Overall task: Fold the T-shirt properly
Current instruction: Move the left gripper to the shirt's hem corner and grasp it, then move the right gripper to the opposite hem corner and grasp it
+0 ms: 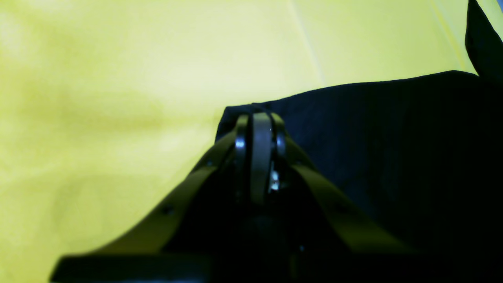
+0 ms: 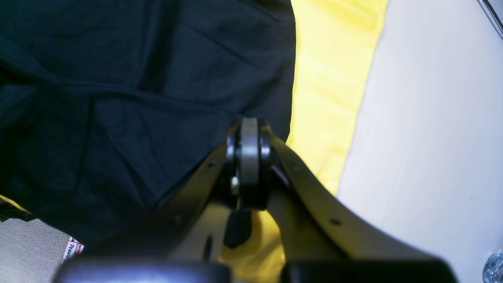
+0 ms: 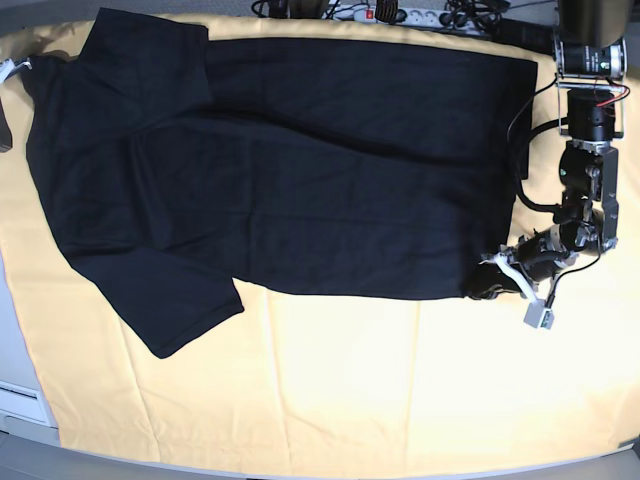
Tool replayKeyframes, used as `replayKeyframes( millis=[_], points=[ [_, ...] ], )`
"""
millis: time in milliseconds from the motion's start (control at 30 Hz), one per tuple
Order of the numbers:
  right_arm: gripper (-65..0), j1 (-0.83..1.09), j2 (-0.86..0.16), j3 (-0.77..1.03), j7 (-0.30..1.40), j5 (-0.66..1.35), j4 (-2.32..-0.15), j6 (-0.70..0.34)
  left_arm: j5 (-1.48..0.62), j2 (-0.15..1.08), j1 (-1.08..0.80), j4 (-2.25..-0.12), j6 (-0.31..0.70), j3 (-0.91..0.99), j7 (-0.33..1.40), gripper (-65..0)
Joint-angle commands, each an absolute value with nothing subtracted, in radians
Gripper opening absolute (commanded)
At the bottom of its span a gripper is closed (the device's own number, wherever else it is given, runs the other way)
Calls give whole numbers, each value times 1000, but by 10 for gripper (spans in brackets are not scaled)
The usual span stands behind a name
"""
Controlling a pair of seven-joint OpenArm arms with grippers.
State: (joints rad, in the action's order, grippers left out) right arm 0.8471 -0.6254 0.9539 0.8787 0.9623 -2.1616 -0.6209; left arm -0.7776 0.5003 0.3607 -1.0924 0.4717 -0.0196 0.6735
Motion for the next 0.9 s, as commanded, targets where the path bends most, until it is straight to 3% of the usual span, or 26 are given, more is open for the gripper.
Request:
replayKeyframes(
  millis=[0, 167, 267, 333, 533, 867],
  points=[
    [-650, 846, -643, 968, 855, 973, -2172, -618, -785, 519, 389, -1108, 475, -13, 652, -650],
    [-643, 744, -643, 968, 854, 973, -2172, -616, -783, 519, 389, -1108, 475, -13, 651, -650],
    [-445, 658, -643, 964, 822, 969, -2168, -566, -783, 519, 388, -1108, 475, -13, 653, -650],
    [-366, 599, -643, 940, 795, 960, -2149, -557, -783, 518, 389, -1108, 475, -13, 655, -650],
    [-362, 360, -643, 685, 791, 905, -1950, -557, -782, 518, 388, -1108, 480, -13, 656, -650],
    [-362, -118, -643, 391, 809, 945, -1353, -565, -749, 518, 388, -1108, 479, -13, 655, -650]
  ],
)
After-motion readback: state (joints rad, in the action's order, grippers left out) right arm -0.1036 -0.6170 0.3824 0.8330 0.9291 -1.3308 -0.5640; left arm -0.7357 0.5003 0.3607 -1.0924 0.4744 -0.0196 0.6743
